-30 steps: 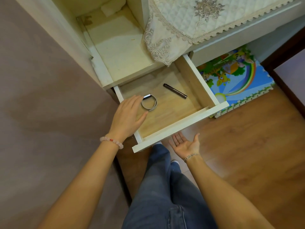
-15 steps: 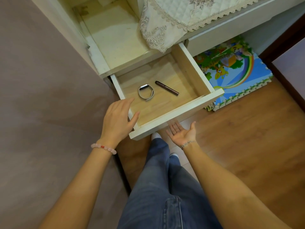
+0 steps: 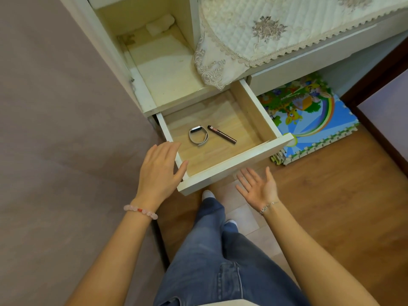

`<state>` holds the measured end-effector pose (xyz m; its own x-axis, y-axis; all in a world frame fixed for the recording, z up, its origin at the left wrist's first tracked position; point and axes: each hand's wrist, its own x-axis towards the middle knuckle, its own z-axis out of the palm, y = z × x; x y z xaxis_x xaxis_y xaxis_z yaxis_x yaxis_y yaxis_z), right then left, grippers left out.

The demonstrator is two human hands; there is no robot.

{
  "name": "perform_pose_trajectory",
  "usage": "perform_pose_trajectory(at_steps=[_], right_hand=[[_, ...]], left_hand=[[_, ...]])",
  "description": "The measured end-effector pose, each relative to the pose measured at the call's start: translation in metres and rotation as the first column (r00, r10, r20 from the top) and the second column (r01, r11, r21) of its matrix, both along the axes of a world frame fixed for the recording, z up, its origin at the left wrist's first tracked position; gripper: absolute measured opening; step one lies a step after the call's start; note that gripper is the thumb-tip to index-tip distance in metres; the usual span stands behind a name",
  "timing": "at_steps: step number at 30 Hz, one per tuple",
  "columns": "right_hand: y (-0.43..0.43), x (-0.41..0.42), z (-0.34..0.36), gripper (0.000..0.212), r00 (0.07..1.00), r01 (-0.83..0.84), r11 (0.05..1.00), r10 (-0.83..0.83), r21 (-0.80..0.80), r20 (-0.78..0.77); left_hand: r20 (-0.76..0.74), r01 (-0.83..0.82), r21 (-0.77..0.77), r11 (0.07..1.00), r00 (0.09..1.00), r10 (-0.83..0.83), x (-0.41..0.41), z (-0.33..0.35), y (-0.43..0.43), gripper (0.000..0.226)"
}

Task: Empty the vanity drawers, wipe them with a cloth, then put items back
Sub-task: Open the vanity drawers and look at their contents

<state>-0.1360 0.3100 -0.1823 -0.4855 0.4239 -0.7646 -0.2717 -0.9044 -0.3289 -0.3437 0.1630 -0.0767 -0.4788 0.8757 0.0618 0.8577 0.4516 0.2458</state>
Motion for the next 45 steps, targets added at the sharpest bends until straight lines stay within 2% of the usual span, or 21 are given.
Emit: perform_pose_trajectory(at_steps=[2, 4, 6, 8, 10, 13, 14, 16, 21, 25, 36, 40, 45], right_hand=[[0.008, 0.008, 0.016, 0.054, 0.985, -0.114, 0.974, 0.086, 0.193, 0.15], [0.017, 0.013, 0.032, 0.045, 0.935, -0.219, 0.882, 0.068, 0.417, 0.348], [0.027, 0.015, 0.048, 0.039, 0.88, -0.306, 0.733, -0.025, 0.607, 0.474], [0.036, 0.014, 0.061, 0.038, 0.825, -0.447, 0.524, -0.071, 0.725, 0.561], [0.045, 0.008, 0.069, 0.043, 0.755, -0.606, 0.292, -0.081, 0.74, 0.65], [0.059, -0.013, 0.075, 0.051, 0.658, -0.753, -0.047, -0.094, 0.657, 0.747], [0.062, -0.021, 0.076, 0.052, 0.635, -0.771, -0.125, -0.09, 0.624, 0.767], [0.067, -0.035, 0.074, 0.054, 0.598, -0.79, -0.22, -0.07, 0.572, 0.798], [0.081, -0.061, 0.068, 0.054, 0.54, -0.799, -0.355, -0.07, 0.485, 0.839], [0.093, -0.077, 0.065, 0.055, 0.506, -0.794, -0.424, -0.066, 0.435, 0.86], [0.128, -0.098, 0.064, 0.053, 0.472, -0.812, -0.437, -0.102, 0.387, 0.876], [0.146, -0.098, 0.069, 0.053, 0.476, -0.801, -0.465, -0.112, 0.378, 0.872], [0.17, -0.095, 0.072, 0.053, 0.488, -0.769, -0.517, -0.096, 0.375, 0.867]], left_hand=[[-0.017, -0.002, 0.031, 1.0, 1.0, 0.003, 0.001, 0.006, 0.002, 0.045], [-0.03, -0.002, 0.075, 0.997, 1.0, 0.005, 0.002, 0.012, 0.005, 0.044], [-0.046, -0.007, 0.111, 0.994, 0.999, 0.012, 0.003, 0.017, 0.01, 0.044], [-0.055, -0.016, 0.13, 0.991, 0.998, 0.023, 0.004, 0.019, 0.015, 0.044], [-0.053, -0.02, 0.139, 0.99, 0.998, 0.028, 0.004, 0.019, 0.021, 0.045], [-0.029, -0.026, 0.12, 0.992, 0.999, 0.029, 0.004, 0.015, 0.03, 0.046], [-0.024, -0.025, 0.109, 0.994, 0.999, 0.028, 0.004, 0.013, 0.033, 0.046], [-0.015, -0.035, 0.077, 0.996, 0.999, 0.036, 0.001, 0.009, 0.038, 0.047], [0.001, -0.094, 0.054, 0.994, 0.996, 0.094, -0.009, -0.002, 0.043, 0.045], [0.019, -0.117, 0.037, 0.992, 0.993, 0.117, -0.017, -0.009, 0.05, 0.045], [0.02, -0.065, 0.052, 0.997, 0.998, 0.064, -0.03, -0.016, 0.083, 0.043], [0.04, -0.096, 0.043, 0.994, 0.995, 0.094, -0.031, -0.013, 0.093, 0.043], [-0.007, -0.17, 0.031, 0.985, 0.985, 0.17, -0.027, -0.009, 0.103, 0.043]])
